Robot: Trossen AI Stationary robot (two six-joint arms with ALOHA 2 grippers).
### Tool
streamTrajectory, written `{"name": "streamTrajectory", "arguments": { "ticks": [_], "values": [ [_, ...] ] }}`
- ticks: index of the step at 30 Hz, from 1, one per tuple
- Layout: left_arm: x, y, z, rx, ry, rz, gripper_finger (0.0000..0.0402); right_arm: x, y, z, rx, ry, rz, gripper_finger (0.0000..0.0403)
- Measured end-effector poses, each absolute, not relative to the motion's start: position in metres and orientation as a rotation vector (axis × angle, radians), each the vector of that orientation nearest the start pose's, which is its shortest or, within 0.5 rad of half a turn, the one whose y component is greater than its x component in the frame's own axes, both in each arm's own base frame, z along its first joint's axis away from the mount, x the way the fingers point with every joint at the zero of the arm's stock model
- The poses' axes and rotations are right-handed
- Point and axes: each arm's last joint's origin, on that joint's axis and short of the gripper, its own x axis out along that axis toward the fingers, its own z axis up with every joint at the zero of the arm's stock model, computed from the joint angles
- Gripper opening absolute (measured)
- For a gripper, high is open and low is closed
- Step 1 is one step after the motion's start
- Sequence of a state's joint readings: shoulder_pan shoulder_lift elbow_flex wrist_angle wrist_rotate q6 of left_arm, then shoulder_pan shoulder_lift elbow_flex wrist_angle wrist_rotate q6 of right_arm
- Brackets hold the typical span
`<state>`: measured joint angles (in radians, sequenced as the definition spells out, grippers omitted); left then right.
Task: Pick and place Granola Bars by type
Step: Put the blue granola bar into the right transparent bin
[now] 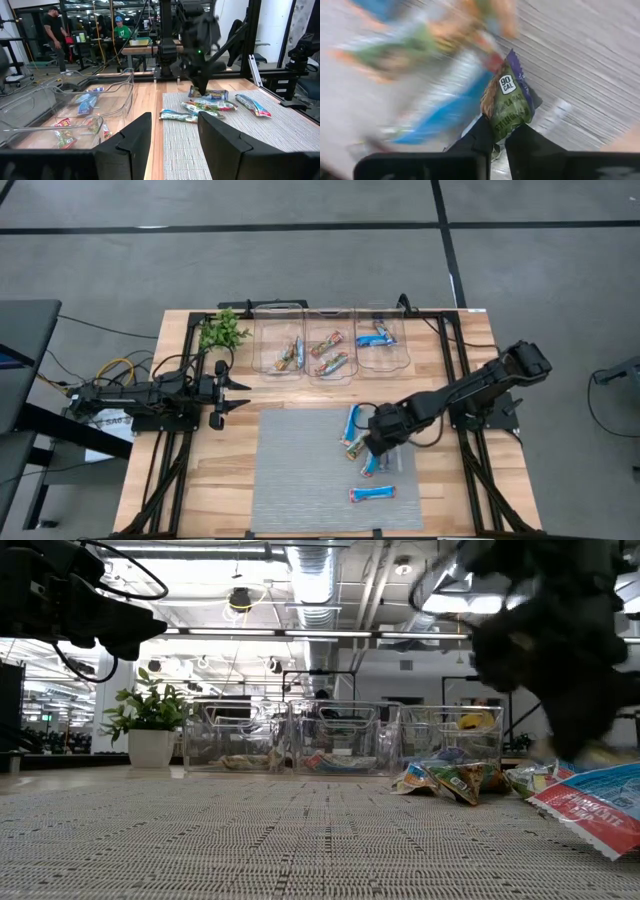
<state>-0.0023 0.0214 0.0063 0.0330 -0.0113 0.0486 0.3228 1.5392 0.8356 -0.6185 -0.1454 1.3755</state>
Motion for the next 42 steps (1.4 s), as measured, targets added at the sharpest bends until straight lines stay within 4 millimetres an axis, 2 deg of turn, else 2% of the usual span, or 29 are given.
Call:
{"name": "streamTrajectory", "arguments": {
  "ticks": [5,11,19,24,28,35,42],
  "values": [
    [0.099,0.000,0.167,0.049,-0.017,0.009,0.0155,0.251,0.079,0.187,0.978,1.161,-0.428,0.0030],
    [0.099,0.000,0.167,0.049,-0.018,0.009,0.0155,0.250,0.058,0.217,0.915,0.936,-0.373,0.0036],
    [0.099,0.000,0.167,0.049,-0.017,0.009,0.0155,0.250,0.021,0.254,0.845,0.627,-0.357,0.0026],
    [0.099,0.000,0.167,0.049,-0.018,0.009,0.0155,0.251,-0.011,0.270,0.822,0.454,-0.399,0.0027],
    [0.099,0.000,0.167,0.049,-0.018,0.009,0.0155,0.249,-0.039,0.276,0.797,0.354,-0.488,0.0032],
    [0.099,0.000,0.167,0.049,-0.018,0.009,0.0155,0.236,-0.089,0.276,0.715,0.271,-0.756,0.0028],
    [0.099,0.000,0.167,0.049,-0.018,0.009,0.0155,0.217,-0.114,0.267,0.576,0.386,-0.956,0.0031]
  ]
}}
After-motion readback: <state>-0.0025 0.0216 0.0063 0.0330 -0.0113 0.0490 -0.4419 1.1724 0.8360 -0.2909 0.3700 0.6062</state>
